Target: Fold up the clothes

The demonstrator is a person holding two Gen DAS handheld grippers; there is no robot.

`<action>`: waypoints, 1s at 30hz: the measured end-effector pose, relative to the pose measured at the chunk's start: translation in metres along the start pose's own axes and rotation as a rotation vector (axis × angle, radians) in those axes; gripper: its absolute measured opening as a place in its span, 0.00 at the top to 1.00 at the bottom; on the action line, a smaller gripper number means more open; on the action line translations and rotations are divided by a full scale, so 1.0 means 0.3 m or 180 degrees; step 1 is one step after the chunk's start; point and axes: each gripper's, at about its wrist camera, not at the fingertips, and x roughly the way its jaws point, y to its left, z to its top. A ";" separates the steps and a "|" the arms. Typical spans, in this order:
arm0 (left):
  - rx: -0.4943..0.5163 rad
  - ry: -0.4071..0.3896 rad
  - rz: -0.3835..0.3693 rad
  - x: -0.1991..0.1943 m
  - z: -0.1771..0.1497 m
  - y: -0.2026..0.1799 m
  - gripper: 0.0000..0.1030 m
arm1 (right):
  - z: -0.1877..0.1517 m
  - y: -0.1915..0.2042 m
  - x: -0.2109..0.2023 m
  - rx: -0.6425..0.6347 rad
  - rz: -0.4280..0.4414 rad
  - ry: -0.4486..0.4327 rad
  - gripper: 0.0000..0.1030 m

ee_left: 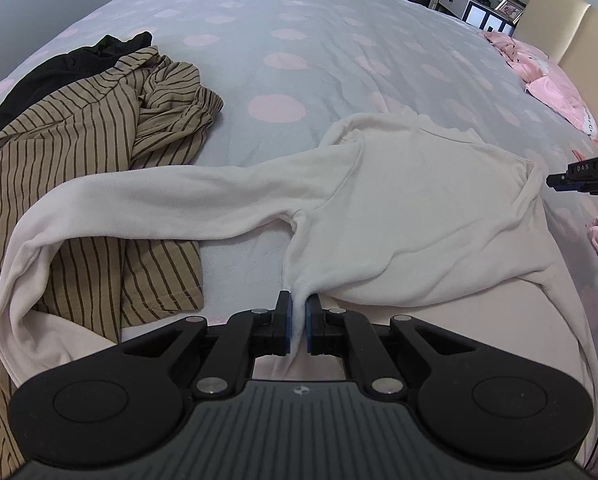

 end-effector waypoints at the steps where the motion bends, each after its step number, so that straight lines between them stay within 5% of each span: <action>1: 0.0005 -0.0009 -0.0011 -0.003 0.001 -0.002 0.96 | -0.012 0.002 -0.013 -0.0045 0.0009 0.0013 0.80; 6: 0.0036 -0.0102 -0.0112 -0.033 0.008 -0.026 0.96 | -0.117 0.036 -0.107 -0.0358 0.0259 0.0056 0.78; 16: -0.0134 -0.0386 -0.0466 -0.148 0.020 -0.064 0.96 | -0.500 0.222 -0.262 -0.1478 0.0566 0.0006 0.72; 21: -0.0144 -0.0550 -0.0579 -0.214 0.025 -0.099 0.96 | -0.546 0.306 -0.222 -0.1810 0.0270 -0.0112 0.64; 24: -0.0161 -0.0672 -0.0673 -0.257 0.033 -0.120 0.96 | -0.545 0.319 -0.175 -0.1938 0.0037 -0.0087 0.67; 26: -0.0181 -0.0744 -0.0766 -0.283 0.040 -0.134 0.96 | -0.537 0.312 -0.159 -0.1920 -0.0055 -0.0079 0.91; 30: -0.0273 -0.0789 -0.1082 -0.320 0.053 -0.160 0.96 | -0.506 0.251 -0.209 -0.1654 -0.0030 -0.0132 0.91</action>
